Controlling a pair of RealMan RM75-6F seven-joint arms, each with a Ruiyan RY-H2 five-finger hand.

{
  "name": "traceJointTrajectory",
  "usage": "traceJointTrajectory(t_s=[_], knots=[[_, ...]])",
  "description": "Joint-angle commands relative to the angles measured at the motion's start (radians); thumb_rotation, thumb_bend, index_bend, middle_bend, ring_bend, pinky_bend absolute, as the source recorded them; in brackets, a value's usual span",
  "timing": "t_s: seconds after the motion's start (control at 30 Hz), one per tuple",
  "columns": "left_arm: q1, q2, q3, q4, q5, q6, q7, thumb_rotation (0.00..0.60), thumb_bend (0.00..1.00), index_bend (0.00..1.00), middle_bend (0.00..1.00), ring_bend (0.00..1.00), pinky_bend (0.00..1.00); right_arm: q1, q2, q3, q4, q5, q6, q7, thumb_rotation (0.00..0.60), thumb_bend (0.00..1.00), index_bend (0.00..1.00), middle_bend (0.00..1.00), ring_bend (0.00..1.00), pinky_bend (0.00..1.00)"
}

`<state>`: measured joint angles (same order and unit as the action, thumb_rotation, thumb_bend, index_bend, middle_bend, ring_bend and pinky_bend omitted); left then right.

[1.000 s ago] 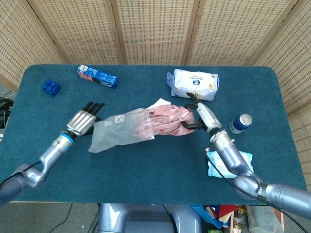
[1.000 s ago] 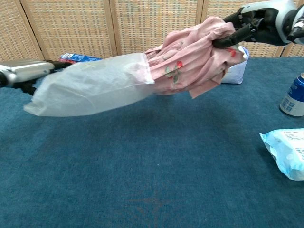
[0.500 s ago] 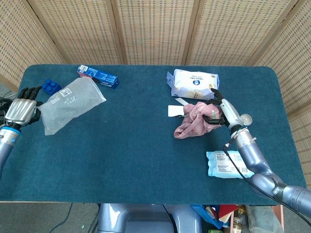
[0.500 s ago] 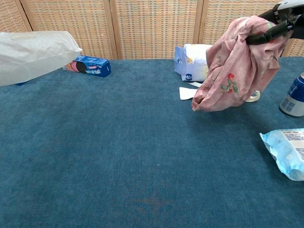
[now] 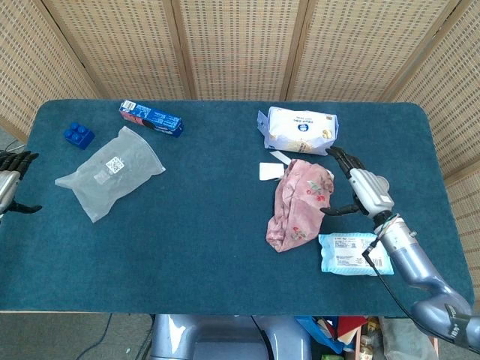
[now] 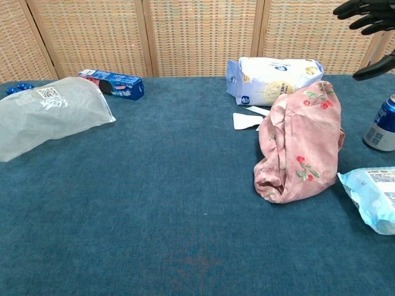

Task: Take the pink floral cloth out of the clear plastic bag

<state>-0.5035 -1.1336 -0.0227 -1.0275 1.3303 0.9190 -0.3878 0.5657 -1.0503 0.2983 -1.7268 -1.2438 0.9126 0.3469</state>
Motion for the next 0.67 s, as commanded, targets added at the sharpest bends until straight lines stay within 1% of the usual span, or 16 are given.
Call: traceJointTrajectory(t_s=[0.03, 0.13, 0.2, 0.33, 0.5, 0.67], knots=[[0.124, 0.063, -0.045, -0.117, -0.037, 0.204, -0.042, 0.600, 0.11, 0.00, 0.00, 0.00, 0.00, -0.082, 0.037, -0.066, 0.041, -0.156, 0.135, -0.002, 0.600, 0.00, 0.00, 0.00, 0.00, 0.00], [0.193, 0.083, -0.060, -0.187, -0.045, 0.322, -0.049, 0.600, 0.11, 0.00, 0.00, 0.00, 0.00, -0.142, 0.037, -0.107, 0.097, -0.254, 0.255, -0.009, 0.600, 0.00, 0.00, 0.00, 0.00, 0.00], [0.244, 0.099, -0.060, -0.247, -0.051, 0.396, -0.022, 0.600, 0.11, 0.00, 0.00, 0.00, 0.00, -0.194, 0.034, -0.140, 0.147, -0.312, 0.350, -0.014, 0.600, 0.00, 0.00, 0.00, 0.00, 0.00], [0.333, 0.118, -0.048, -0.378, -0.061, 0.510, 0.053, 0.600, 0.11, 0.00, 0.00, 0.00, 0.00, -0.294, 0.006, -0.181, 0.223, -0.350, 0.513, -0.037, 0.600, 0.00, 0.00, 0.00, 0.00, 0.00], [0.394, 0.140, -0.018, -0.514, -0.039, 0.572, 0.129, 0.600, 0.11, 0.00, 0.00, 0.00, 0.00, -0.383, -0.019, -0.213, 0.225, -0.337, 0.614, -0.081, 0.600, 0.00, 0.00, 0.00, 0.00, 0.00], [0.424, 0.129, -0.011, -0.564, 0.011, 0.638, 0.199, 0.600, 0.11, 0.00, 0.00, 0.00, 0.00, -0.449, -0.045, -0.239, 0.194, -0.327, 0.676, -0.158, 0.600, 0.00, 0.00, 0.00, 0.00, 0.00]])
